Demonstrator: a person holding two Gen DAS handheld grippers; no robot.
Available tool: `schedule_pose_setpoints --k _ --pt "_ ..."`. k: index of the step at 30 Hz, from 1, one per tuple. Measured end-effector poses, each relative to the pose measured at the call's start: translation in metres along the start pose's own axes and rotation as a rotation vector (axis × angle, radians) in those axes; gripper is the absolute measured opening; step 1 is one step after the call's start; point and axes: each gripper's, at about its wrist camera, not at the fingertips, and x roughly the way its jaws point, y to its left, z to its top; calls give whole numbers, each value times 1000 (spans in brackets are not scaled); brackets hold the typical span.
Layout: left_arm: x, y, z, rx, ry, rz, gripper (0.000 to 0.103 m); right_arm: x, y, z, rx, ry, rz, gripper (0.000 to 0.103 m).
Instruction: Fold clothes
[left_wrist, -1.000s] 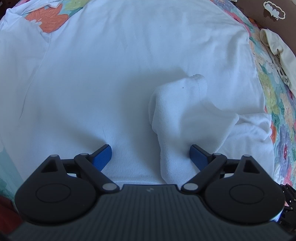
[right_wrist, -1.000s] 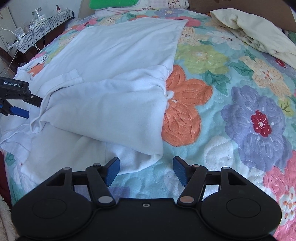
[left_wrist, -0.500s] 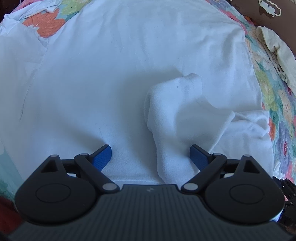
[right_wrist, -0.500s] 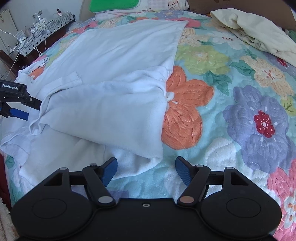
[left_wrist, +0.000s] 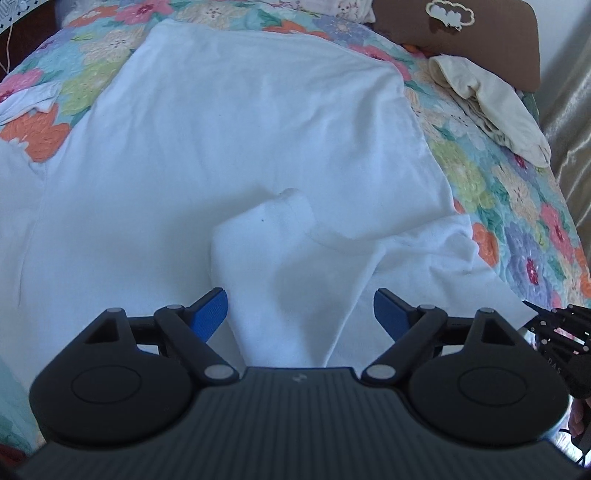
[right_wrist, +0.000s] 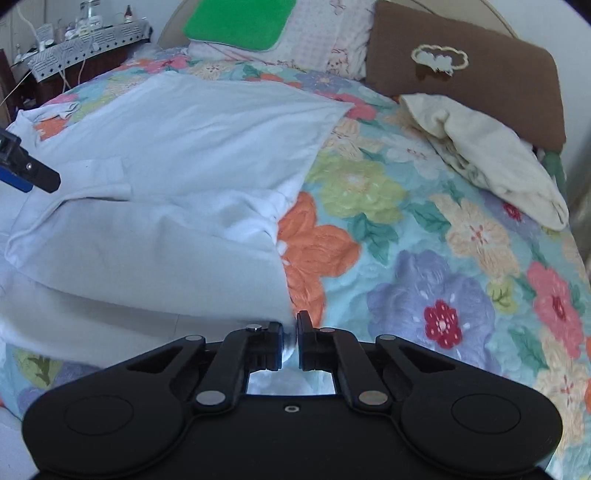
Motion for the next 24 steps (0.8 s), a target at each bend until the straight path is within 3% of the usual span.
schedule_pose_setpoints --k 4,8,9,10,11,13,17,20,22,24 --pt "17 -17 -3 87 31 60 90 -2 1 -4 -4 -11 38 7" --pt "42 -31 -10 197 75 235 90 -3 10 -7 -28 -18 84 7" --pt "43 -29 -11 191 64 272 82 -3 11 -7 -31 -15 80 7" --pt "43 -26 -13 181 50 307 61 -3 11 -7 -32 -12 78 7" --pt "39 -21 -12 153 36 313 49 -3 11 -8 -24 -8 80 7" --pt "26 -11 -9 100 -8 318 13 -2 5 -11 24 5 109 7" --pt "-5 8 -1 10 -157 316 11 2 -4 -18 80 32 132 7" --pt "-38 35 5 -141 -259 223 11 9 -3 -24 70 55 153 7" --pt "-52 53 2 -230 -285 195 11 11 2 -27 44 59 153 7" --pt "-45 67 -1 -269 -233 234 11 11 3 -28 29 60 147 7"
